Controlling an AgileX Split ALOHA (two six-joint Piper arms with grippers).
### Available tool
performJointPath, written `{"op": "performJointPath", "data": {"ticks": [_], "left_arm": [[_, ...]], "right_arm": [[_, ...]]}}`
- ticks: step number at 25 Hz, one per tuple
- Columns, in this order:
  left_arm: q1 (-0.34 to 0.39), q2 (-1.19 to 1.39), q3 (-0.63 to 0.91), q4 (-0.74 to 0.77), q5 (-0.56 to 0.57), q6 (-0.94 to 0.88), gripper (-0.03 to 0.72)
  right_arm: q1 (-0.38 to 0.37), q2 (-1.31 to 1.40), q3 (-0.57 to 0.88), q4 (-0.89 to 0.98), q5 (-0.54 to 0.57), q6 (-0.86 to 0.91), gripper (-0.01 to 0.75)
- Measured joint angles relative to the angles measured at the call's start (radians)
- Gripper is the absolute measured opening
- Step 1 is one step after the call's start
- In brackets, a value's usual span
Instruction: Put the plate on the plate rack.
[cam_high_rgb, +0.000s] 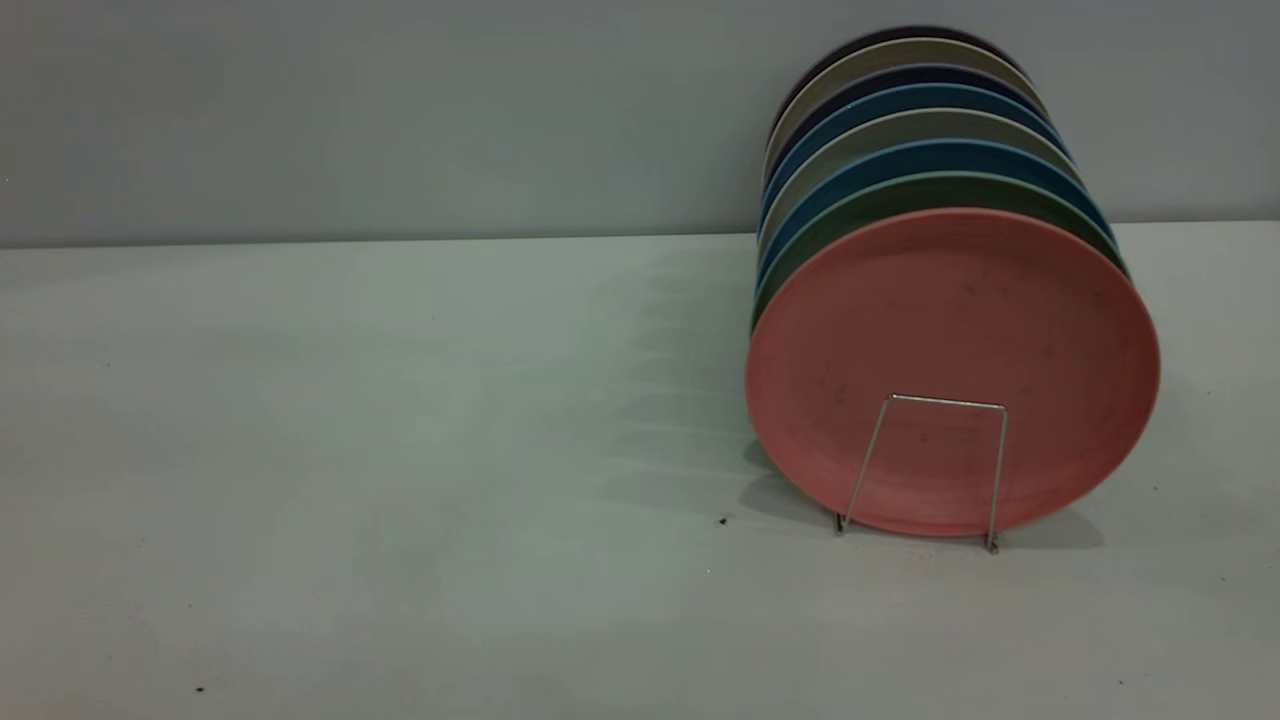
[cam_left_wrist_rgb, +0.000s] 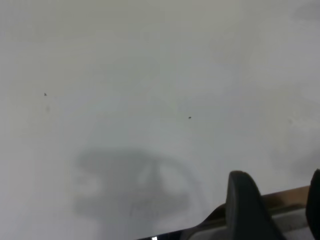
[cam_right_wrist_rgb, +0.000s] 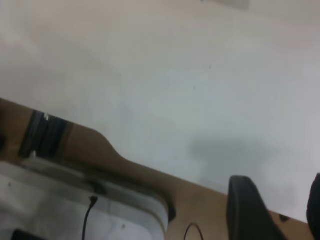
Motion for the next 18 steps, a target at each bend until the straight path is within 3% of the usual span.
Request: {"op": "performJointPath", "data": {"ticks": [10, 18], "left_arm": [[0.0, -0.29, 0.106, 0.001, 0.058, -0.053, 0.333], [0.0, -0.465, 0.265, 0.032, 0.072, -0.077, 0.333]], "right_arm": [[0.0, -0.363, 0.012, -0.021, 0.096, -0.008, 0.313], [0.0, -0.435, 0.123, -0.164, 0.032, 0.163, 0.314]]}}
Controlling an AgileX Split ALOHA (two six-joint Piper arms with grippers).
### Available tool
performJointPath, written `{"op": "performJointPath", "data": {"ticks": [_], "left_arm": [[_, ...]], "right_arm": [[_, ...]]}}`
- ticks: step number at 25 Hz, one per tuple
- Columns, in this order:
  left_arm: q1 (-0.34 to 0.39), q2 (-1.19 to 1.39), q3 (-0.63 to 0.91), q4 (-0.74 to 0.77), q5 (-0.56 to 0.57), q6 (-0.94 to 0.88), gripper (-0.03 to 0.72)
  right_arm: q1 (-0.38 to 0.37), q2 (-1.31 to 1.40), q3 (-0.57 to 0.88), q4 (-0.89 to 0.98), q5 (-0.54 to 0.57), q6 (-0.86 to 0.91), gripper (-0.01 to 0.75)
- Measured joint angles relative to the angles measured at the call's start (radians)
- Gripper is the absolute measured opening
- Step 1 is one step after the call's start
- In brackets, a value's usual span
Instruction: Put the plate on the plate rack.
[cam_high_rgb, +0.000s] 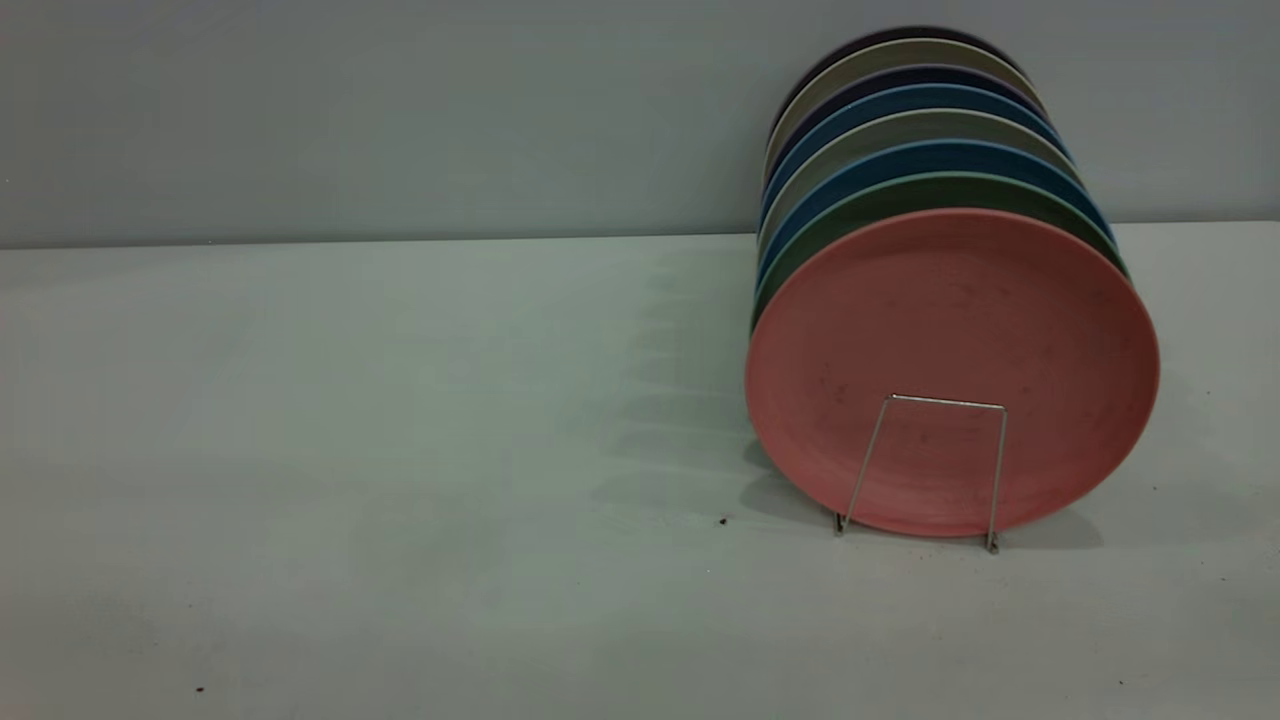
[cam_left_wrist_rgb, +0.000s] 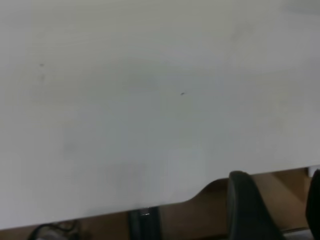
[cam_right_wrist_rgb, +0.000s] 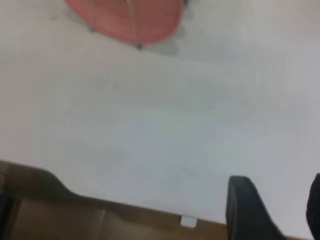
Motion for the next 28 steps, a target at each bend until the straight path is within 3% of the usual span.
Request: {"op": "performJointPath", "data": {"ticks": [3, 13, 28], "left_arm": [[0.0, -0.054, 0.026, 0.047, 0.002, 0.0, 0.333], [0.0, -0.093, 0.114, 0.074, -0.004, -0.001, 0.333], [0.0, -0.109, 0.141, 0.093, -0.008, -0.023, 0.333]], "right_arm": [[0.0, -0.025, 0.063, -0.003, -0.051, 0.035, 0.315], [0.047, -0.079, 0.093, -0.012, -0.042, -0.058, 0.283], [0.048, -0.14, 0.098, -0.018, -0.039, -0.059, 0.243]]}}
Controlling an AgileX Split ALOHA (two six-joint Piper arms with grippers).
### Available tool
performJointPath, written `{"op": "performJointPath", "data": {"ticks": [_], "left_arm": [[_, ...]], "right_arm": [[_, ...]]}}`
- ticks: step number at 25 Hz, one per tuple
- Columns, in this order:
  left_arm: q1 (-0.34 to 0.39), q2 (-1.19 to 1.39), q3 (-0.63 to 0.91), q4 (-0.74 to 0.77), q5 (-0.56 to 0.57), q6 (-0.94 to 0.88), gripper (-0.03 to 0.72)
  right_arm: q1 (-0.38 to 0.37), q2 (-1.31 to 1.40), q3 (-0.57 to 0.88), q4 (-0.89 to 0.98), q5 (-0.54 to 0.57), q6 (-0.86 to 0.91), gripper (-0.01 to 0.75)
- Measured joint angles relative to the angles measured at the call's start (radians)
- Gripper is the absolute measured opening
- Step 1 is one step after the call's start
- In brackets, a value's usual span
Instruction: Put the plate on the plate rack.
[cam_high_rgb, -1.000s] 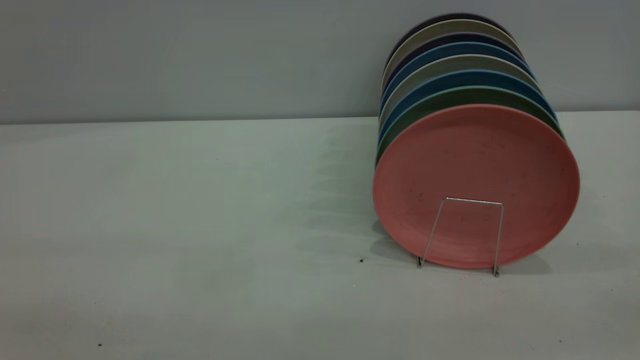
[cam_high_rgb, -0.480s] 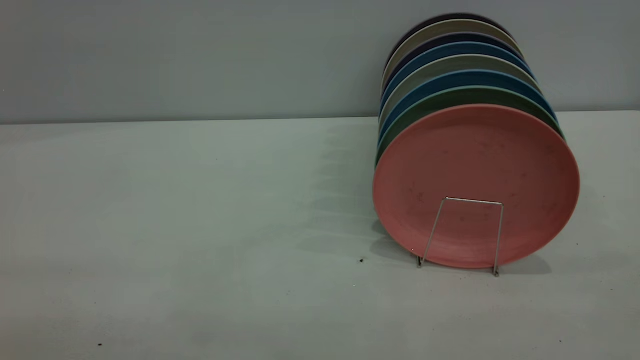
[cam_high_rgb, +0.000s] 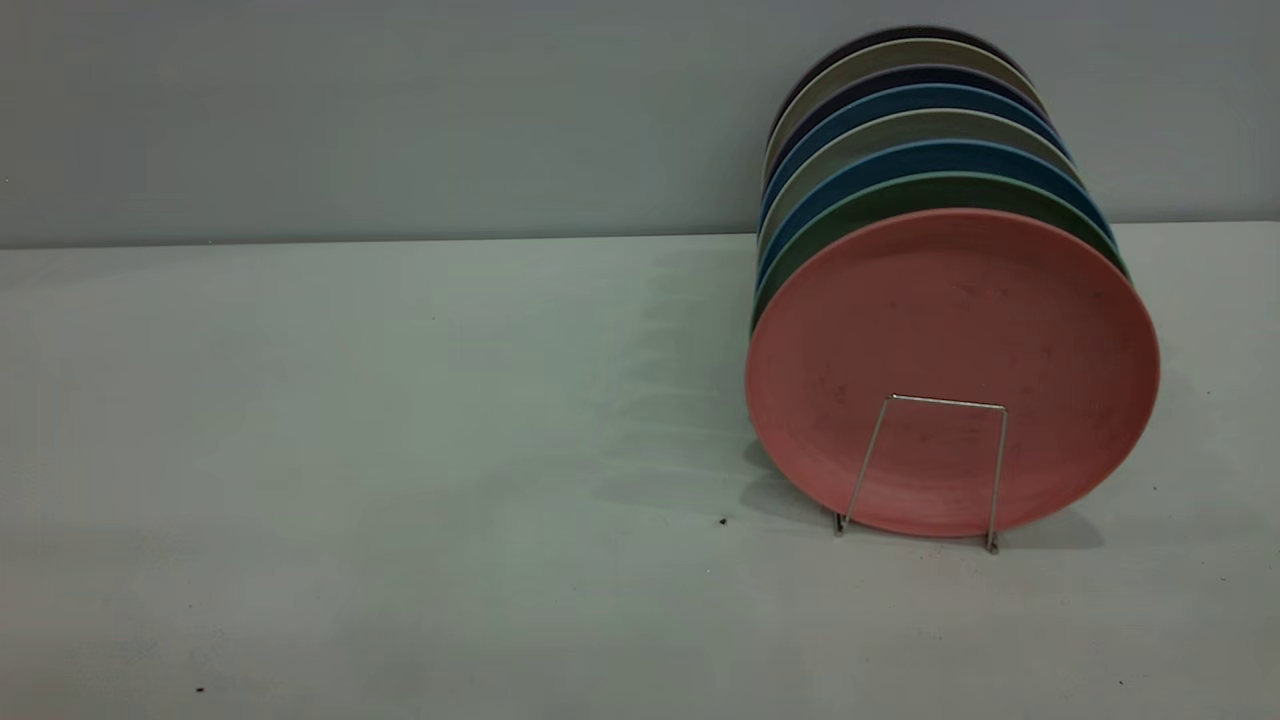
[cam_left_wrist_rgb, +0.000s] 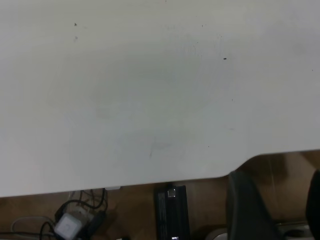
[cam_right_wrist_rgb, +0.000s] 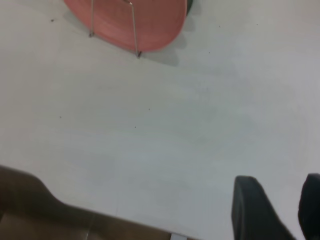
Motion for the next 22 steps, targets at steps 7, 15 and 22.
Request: {"op": "performJointPath", "data": {"ticks": [7, 15, 22], "left_arm": [[0.0, 0.0, 0.0, 0.001, 0.0, -0.001, 0.333], [0.0, 0.0, 0.0, 0.002, 0.0, -0.001, 0.333], [0.0, -0.021, 0.0, 0.002, 0.0, -0.001, 0.333]], "right_arm": [[0.0, 0.0, 0.0, -0.001, 0.0, 0.0, 0.243], [0.0, 0.0, 0.0, -0.001, 0.0, 0.0, 0.243], [-0.003, -0.002, 0.0, -0.001, 0.0, 0.0, 0.243]]}}
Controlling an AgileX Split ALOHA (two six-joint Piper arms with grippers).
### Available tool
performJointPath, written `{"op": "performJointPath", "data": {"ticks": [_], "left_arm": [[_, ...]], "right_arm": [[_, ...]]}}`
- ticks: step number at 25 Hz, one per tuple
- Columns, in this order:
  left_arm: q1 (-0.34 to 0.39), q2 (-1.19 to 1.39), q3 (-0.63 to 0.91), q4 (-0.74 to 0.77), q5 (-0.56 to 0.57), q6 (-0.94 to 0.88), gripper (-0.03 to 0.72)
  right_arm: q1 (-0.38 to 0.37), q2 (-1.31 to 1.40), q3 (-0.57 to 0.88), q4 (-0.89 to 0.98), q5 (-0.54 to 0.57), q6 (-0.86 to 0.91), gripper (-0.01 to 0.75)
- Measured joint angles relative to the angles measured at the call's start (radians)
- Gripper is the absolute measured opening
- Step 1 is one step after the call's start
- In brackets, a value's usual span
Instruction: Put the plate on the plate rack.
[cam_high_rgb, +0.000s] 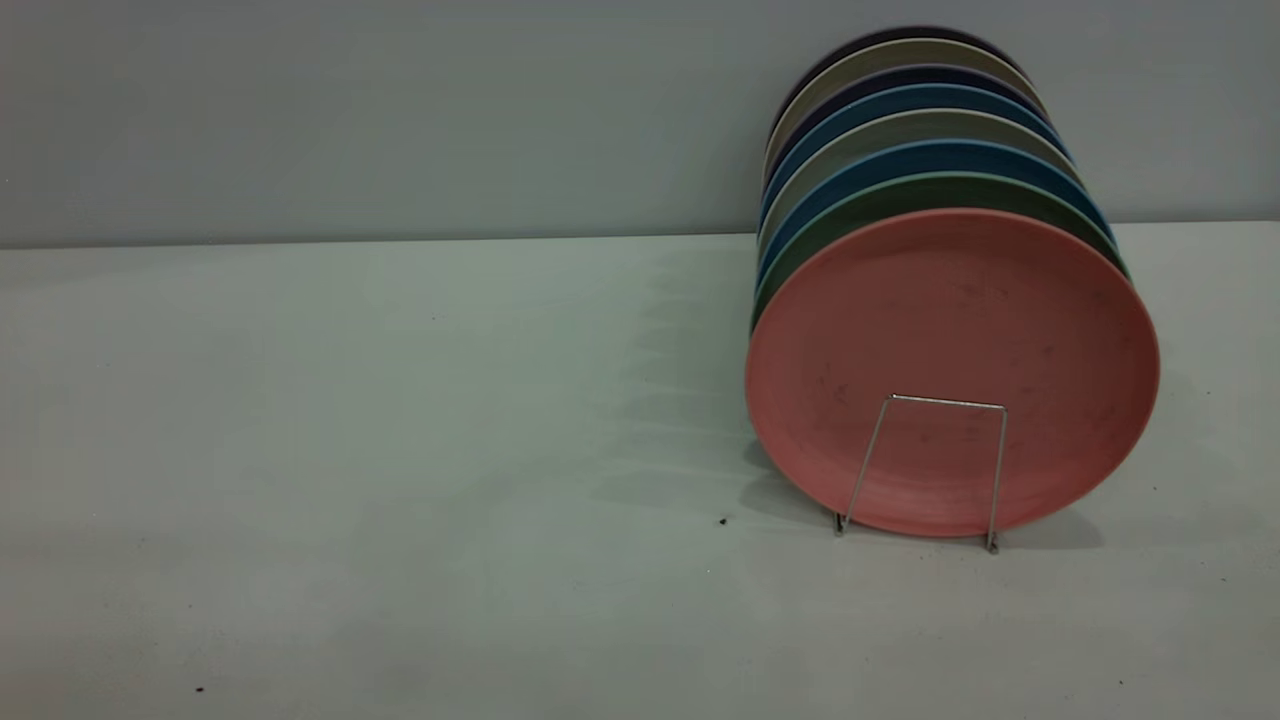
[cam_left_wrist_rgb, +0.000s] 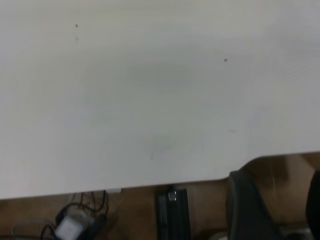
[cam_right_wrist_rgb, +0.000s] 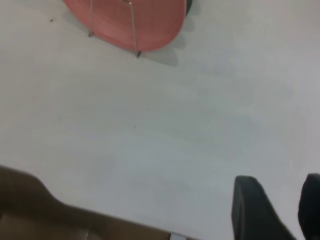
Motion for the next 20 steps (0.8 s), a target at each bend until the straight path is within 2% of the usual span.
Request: {"op": "performJointPath", "data": {"ticks": [7, 20], "left_arm": [[0.0, -0.205, 0.0, 0.0, 0.006, 0.0, 0.333], [0.0, -0.275, 0.0, 0.0, 0.016, 0.0, 0.333]], "right_arm": [[-0.076, -0.094, 0.0, 0.0, 0.002, 0.0, 0.243], [-0.08, -0.14, 0.0, 0.0, 0.008, 0.0, 0.243]]}}
